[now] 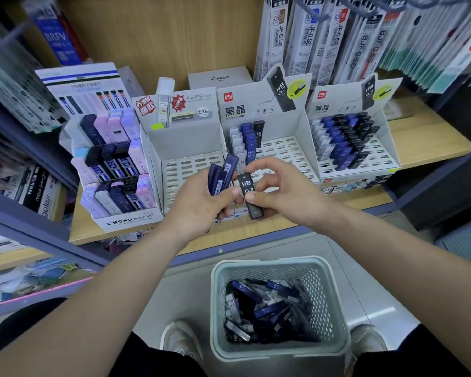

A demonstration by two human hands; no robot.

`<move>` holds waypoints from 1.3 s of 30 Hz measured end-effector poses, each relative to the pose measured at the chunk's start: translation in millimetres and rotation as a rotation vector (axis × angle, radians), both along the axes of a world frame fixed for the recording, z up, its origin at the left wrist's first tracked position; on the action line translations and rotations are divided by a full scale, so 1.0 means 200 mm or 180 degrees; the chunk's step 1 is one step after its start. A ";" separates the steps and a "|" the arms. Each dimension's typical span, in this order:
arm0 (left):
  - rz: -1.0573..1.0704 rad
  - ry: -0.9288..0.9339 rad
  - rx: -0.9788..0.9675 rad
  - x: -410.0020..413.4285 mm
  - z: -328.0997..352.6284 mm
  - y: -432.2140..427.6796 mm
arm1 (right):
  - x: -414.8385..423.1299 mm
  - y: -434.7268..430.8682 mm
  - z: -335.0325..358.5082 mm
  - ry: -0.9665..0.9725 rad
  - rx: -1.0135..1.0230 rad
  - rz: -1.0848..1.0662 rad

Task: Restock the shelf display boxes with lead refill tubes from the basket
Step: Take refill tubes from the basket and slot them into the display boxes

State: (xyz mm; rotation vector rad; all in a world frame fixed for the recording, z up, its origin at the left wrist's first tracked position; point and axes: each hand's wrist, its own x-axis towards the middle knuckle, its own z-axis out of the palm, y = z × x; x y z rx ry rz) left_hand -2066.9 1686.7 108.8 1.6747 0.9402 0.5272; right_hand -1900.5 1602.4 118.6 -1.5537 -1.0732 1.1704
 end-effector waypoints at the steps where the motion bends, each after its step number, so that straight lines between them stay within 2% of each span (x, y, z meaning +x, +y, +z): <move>1: -0.0019 -0.0016 -0.0049 0.01 0.00 0.00 | 0.01 0.00 -0.01 0.0015 -0.0005 -0.0026; 10: -0.0151 0.0088 -0.0415 0.09 -0.02 0.01 | 0.15 -0.02 -0.02 -0.0173 0.0081 -0.0686; 15: -0.0264 0.0248 -0.0190 0.19 -0.02 -0.02 | 0.34 -0.10 0.04 -0.0560 0.0225 -0.0975; 26: -0.0399 0.0330 -0.0171 0.59 -0.01 -0.08 | 1.02 -0.29 0.13 -0.2011 0.0379 -0.1914; 31: -0.0397 0.0304 -0.0172 0.72 -0.02 -0.10 | 1.19 -0.23 0.04 -0.2494 0.0244 -0.1898; 39: -0.0402 0.0216 -0.0319 0.76 -0.03 -0.11 | 1.25 -0.18 -0.10 -0.2439 0.0067 -0.1475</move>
